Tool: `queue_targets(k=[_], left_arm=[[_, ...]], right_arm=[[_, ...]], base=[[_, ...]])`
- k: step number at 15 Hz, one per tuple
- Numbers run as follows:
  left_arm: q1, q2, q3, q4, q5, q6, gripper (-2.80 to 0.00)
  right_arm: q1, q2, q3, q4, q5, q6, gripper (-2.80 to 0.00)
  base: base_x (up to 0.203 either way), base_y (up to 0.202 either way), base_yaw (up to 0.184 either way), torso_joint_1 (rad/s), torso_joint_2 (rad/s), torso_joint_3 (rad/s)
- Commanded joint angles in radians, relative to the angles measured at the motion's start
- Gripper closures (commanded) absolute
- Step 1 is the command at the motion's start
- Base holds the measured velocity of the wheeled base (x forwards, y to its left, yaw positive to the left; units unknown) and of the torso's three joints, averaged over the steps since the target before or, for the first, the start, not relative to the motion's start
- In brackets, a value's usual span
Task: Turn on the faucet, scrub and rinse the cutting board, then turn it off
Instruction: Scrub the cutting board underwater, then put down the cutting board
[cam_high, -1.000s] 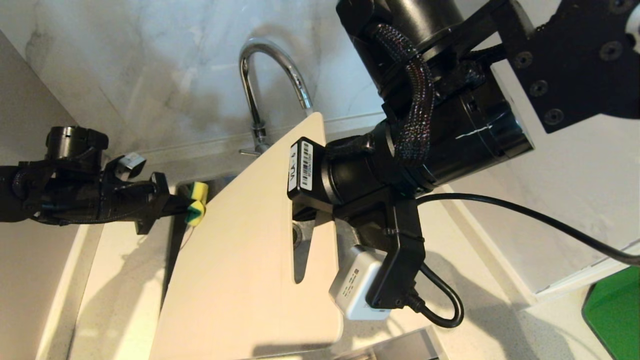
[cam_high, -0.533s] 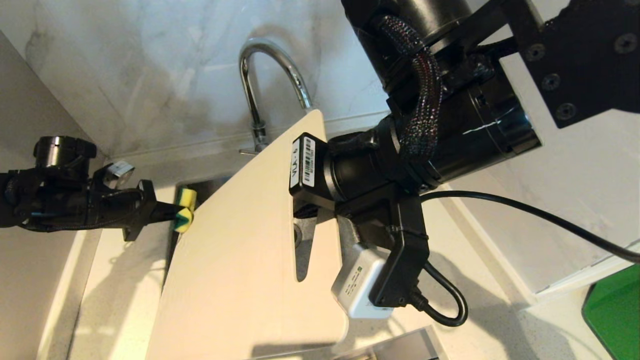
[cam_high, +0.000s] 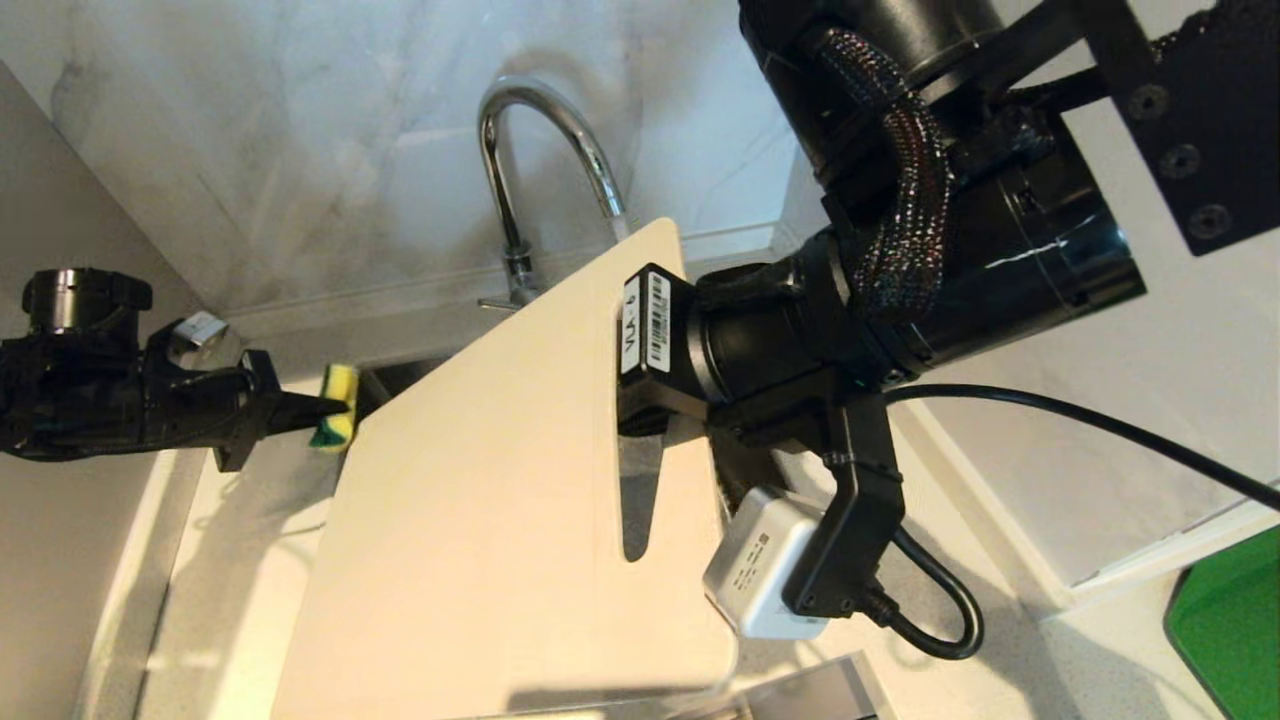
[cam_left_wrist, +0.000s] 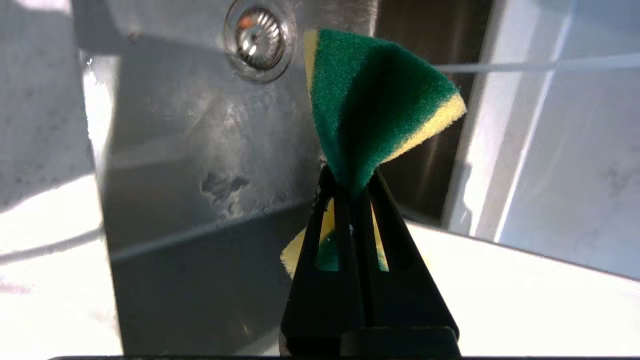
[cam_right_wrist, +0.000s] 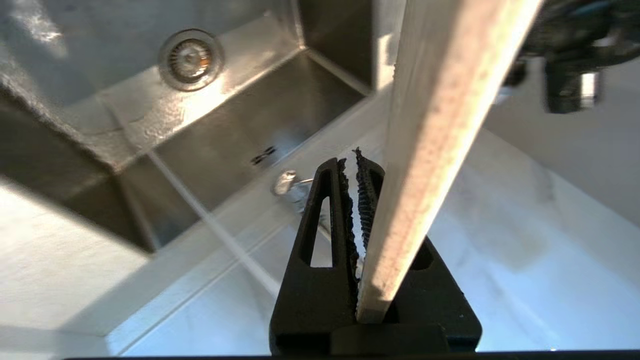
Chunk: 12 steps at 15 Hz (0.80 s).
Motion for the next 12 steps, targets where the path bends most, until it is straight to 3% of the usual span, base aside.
queue_targets(k=[1, 5, 12], left_arm=[[0.012, -0.041, -0.015, 0.001, -0.004, -0.007, 0.00], [0.030, -0.089, -0.026, 0.012, -0.007, -0.010, 0.00], [-0.007, -0.102, -0.006, 0.019, 0.014, 0.002, 0.00]], right_arm=[[-0.014, -0.028, 0.018, 0.007, -0.001, -0.015, 0.00], [-0.021, -0.083, 0.030, 0.007, -0.003, -0.014, 0.00], [-0.021, -0.189, 0.024, 0.009, -0.049, -0.005, 0.00]], base=[[0.000, 0.000, 0.000, 0.000, 0.00, 0.000], [0.000, 0.000, 0.000, 0.000, 0.00, 0.000], [0.000, 0.000, 0.000, 0.000, 0.00, 0.000]])
